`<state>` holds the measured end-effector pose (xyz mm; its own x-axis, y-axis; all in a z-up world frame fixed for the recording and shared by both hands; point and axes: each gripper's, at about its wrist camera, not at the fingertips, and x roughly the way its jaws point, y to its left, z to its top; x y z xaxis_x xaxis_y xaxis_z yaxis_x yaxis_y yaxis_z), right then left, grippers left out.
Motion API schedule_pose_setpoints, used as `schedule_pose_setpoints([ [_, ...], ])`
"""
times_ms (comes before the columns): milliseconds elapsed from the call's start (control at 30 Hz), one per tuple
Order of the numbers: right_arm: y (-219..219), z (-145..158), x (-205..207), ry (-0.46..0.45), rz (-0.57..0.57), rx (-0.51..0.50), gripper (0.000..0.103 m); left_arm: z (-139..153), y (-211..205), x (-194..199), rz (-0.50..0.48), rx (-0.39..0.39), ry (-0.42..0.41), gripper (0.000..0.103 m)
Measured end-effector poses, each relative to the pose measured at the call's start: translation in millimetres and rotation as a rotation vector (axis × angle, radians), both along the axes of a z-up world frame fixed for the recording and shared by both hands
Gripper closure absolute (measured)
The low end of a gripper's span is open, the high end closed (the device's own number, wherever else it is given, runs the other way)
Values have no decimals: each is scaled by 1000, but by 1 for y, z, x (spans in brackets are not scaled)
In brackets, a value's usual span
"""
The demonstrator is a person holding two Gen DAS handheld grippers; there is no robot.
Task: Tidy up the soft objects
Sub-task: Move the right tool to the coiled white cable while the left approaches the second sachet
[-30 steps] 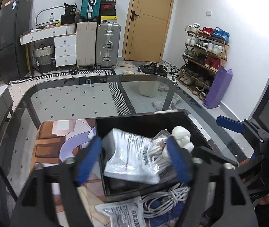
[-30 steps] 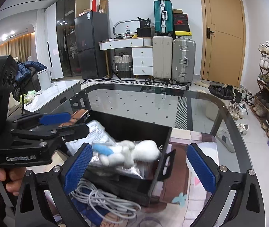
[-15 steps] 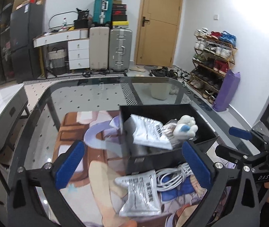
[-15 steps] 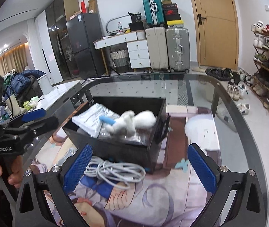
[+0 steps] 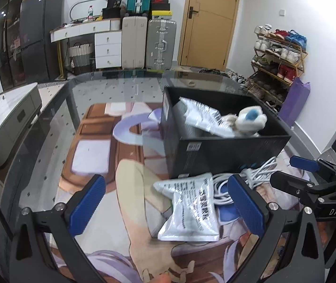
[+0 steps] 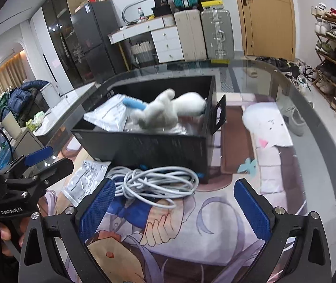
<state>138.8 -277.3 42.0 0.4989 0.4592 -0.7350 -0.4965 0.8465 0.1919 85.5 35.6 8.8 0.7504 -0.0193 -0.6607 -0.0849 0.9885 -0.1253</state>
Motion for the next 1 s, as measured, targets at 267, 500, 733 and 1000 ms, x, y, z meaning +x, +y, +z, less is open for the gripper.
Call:
schedule_pose_setpoints([
  [267,16,-16,11,52,3,-26,1,-10,-1,3,-8,8,37,0],
  [500,28,-25,20,53,-11,-67,1,-15,2,3,-8,-24,56,0],
  [733,12,-26,20,48,-28,-88,1,-17,4,3,-11,-37,65,0],
  [1000,4,-26,14,56,-47,-53,1,-17,6,2,-12,-50,61,0],
])
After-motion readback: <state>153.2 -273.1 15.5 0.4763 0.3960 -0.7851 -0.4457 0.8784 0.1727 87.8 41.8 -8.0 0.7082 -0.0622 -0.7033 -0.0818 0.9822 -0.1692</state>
